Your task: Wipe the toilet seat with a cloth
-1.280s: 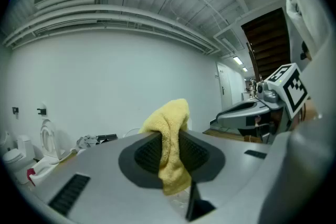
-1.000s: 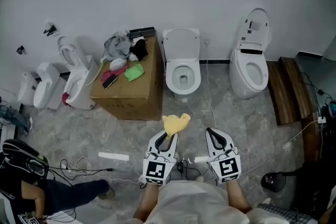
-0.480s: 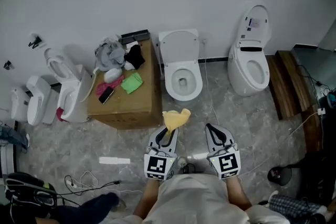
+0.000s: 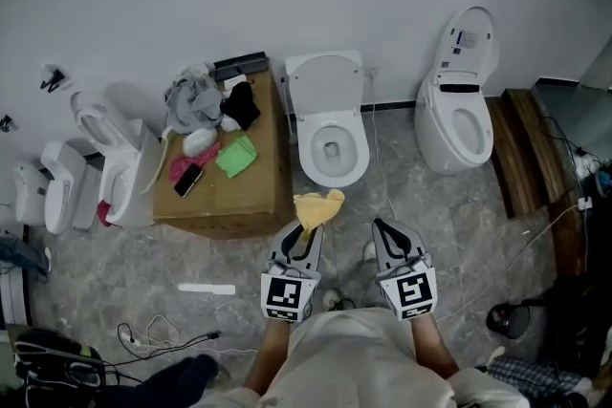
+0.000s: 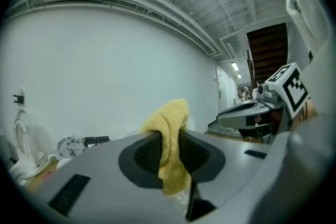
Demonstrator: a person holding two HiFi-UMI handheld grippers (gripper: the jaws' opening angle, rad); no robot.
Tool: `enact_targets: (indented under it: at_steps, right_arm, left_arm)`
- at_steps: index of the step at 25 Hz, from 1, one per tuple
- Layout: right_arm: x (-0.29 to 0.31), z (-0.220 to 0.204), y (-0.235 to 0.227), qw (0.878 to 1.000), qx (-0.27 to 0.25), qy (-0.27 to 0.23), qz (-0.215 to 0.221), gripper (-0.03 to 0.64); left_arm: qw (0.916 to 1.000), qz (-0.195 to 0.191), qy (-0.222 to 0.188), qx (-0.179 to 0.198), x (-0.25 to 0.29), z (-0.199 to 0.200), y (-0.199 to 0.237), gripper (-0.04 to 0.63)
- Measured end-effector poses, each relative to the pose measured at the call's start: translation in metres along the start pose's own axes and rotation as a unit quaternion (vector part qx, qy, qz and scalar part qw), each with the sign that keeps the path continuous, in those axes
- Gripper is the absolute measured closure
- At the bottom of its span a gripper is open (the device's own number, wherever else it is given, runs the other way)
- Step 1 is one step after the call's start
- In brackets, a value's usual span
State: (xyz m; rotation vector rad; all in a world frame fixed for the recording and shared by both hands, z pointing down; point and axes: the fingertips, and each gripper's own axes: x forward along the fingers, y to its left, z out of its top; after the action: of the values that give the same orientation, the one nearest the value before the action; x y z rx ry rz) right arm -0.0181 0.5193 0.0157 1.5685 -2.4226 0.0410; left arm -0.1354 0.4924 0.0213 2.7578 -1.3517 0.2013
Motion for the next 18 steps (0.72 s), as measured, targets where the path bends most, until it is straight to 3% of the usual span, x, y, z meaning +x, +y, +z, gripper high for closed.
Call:
enact_targets:
  at_steps: [5, 18]
  right_arm:
    - [0.03, -0.004, -0.029, 1.0, 0.01, 0.0, 0.015, 0.611]
    - [0.123, -0.008, -0.157, 0.997, 0.028, -0.003, 0.075, 0.611]
  left_arm:
    - [0.9999, 0.009, 0.011, -0.002, 0.039, -0.003, 0.007, 0.512]
    - [0.9978, 0.053, 0.037, 0.012, 0.172, 0.014, 0.016, 0.512]
